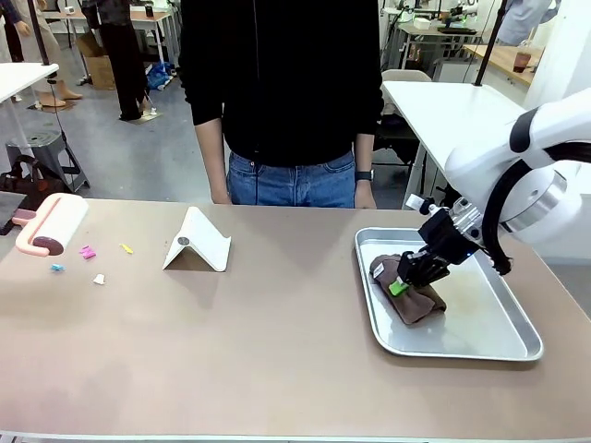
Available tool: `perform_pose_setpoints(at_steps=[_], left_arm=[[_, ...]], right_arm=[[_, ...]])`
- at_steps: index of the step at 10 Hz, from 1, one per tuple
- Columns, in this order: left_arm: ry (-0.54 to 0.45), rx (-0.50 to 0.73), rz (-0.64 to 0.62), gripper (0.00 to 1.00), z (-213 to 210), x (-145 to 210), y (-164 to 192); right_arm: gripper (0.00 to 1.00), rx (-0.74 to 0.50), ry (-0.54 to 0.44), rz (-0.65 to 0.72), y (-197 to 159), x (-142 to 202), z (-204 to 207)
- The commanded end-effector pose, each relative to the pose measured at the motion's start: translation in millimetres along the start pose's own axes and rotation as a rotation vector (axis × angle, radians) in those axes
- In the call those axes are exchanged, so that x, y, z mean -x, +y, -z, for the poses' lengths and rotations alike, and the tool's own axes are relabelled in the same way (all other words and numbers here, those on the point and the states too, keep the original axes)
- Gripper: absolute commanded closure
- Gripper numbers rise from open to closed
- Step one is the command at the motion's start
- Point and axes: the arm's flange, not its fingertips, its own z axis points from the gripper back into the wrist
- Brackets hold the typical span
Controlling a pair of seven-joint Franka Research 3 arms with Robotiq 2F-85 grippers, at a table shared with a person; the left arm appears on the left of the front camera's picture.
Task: Clean the surface of the table.
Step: If a person points to the right, clean the right side of the table with your right hand, and if they point to the left, clean the left side with your left hand.
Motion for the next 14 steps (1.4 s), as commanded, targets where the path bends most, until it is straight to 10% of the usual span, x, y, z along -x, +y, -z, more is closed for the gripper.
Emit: perform_pose_setpoints(at_steps=[1,14], left_arm=[[0.002,0.0,-0.012,1.0,-0.3,-0.1,-6.0],[0.002,0.0,-0.012,1.0,-0.3,-0.1,-6.0]], right_arm=[[0.93,0.028,-0.023,-0.046,8.1,9.1,3.0],[0.93,0.274,-0.168,0.268,-79.5,15.6,-45.5]])
